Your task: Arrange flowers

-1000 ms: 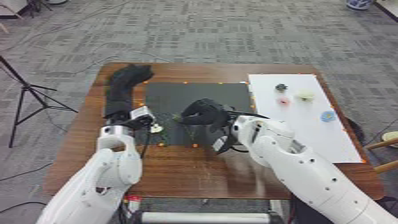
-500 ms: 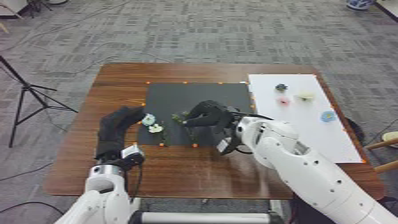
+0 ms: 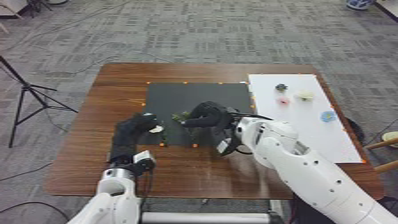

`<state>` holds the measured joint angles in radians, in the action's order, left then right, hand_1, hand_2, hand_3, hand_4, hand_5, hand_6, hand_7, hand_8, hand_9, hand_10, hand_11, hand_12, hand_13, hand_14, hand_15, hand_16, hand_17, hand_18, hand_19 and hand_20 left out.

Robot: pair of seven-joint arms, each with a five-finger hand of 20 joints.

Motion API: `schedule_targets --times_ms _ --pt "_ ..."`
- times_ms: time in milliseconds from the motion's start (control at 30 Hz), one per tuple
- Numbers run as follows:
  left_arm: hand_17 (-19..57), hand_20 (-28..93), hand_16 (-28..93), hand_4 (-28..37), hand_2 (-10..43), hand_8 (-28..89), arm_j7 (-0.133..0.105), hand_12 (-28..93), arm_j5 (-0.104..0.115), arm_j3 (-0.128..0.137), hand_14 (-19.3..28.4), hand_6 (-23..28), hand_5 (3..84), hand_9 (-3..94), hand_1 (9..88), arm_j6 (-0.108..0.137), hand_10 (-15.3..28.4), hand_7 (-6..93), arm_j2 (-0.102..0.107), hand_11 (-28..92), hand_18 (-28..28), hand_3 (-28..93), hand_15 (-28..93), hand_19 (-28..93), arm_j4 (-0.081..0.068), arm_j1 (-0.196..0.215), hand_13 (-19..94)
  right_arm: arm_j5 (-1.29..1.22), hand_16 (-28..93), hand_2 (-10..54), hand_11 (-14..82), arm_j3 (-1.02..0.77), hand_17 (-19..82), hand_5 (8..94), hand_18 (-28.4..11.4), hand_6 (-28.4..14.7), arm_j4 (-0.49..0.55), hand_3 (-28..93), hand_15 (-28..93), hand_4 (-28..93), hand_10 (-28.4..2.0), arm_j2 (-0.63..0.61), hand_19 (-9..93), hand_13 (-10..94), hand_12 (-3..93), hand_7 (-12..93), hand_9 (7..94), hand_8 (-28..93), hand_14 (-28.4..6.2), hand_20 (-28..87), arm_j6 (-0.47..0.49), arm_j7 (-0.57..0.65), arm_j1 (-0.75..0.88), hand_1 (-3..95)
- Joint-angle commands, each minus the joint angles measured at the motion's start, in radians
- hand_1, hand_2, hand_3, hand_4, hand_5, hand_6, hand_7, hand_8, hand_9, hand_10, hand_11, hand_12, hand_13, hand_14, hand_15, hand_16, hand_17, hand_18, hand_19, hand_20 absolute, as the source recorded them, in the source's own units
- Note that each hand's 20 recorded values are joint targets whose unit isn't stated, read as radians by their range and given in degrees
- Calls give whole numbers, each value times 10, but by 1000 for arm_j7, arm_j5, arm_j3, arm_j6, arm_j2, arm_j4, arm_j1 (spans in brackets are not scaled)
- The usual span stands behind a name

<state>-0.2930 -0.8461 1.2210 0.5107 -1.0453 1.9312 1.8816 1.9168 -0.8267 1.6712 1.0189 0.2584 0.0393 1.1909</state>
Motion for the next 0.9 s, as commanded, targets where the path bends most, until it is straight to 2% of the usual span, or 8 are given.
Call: schedule_targets --times_ms 33,100,367,433,567,700,833,900 --pt "25 252 33 -211 -23 -79 -21 196 44 -22 218 15 688 647 269 41 190 217 -26 220 153 697 336 266 -54 -60 456 18 209 145 66 1 225 562 -203 -10 2 214 304 25 -155 10 502 508 125 125 509 -89 -178 365 12 -11 -9 354" --pt "25 252 32 -212 -24 -76 -20 198 45 -23 218 17 689 645 270 26 190 215 -23 221 153 698 338 266 -66 -82 455 12 207 148 61 4 225 555 -203 -15 3 201 302 26 -157 5 502 506 123 118 505 -89 -180 366 9 -7 -10 368" --pt "24 249 29 -211 -26 -69 -13 200 45 -38 218 22 688 634 273 -10 190 208 -14 228 153 697 344 271 -88 -147 450 20 206 149 58 6 224 544 -204 -31 7 189 303 33 -161 10 504 503 117 92 494 -78 -180 365 22 -6 -9 386" --pt "24 249 28 -212 -25 -68 -10 199 34 -36 220 25 689 638 275 -30 191 206 -16 228 153 694 347 272 -85 -150 449 21 207 158 58 6 224 543 -204 -35 7 149 302 42 -161 11 504 502 115 85 493 -75 -181 365 27 -5 -8 410" --pt "20 250 29 -211 -22 -66 -18 201 10 -32 231 27 689 649 276 -42 201 201 -17 223 155 690 357 279 -61 -141 456 18 206 160 58 4 223 546 -205 -39 8 122 305 59 -161 10 506 502 114 80 494 -72 -180 366 24 -2 -7 423" --pt "18 250 27 -209 -20 -66 -34 201 3 -17 231 26 684 645 277 -27 200 202 -13 219 156 687 356 282 -60 -131 458 18 206 155 58 -1 223 547 -205 -38 8 137 309 53 -161 8 507 502 114 91 494 -77 -180 365 27 1 -2 414" --pt "19 248 24 -206 -22 -68 -46 200 36 4 219 22 678 632 275 11 188 211 -5 225 157 690 344 282 -70 -120 453 20 207 140 58 -9 223 546 -205 -40 10 206 309 30 -162 11 507 501 115 94 492 -79 -179 365 35 2 4 382" --pt "19 247 23 -205 -27 -69 -43 199 40 17 214 19 675 624 274 21 182 215 2 231 156 695 336 282 -75 -113 446 20 207 134 57 -18 223 543 -205 -40 12 239 304 19 -165 12 507 499 114 93 489 -79 -180 365 41 5 12 368"
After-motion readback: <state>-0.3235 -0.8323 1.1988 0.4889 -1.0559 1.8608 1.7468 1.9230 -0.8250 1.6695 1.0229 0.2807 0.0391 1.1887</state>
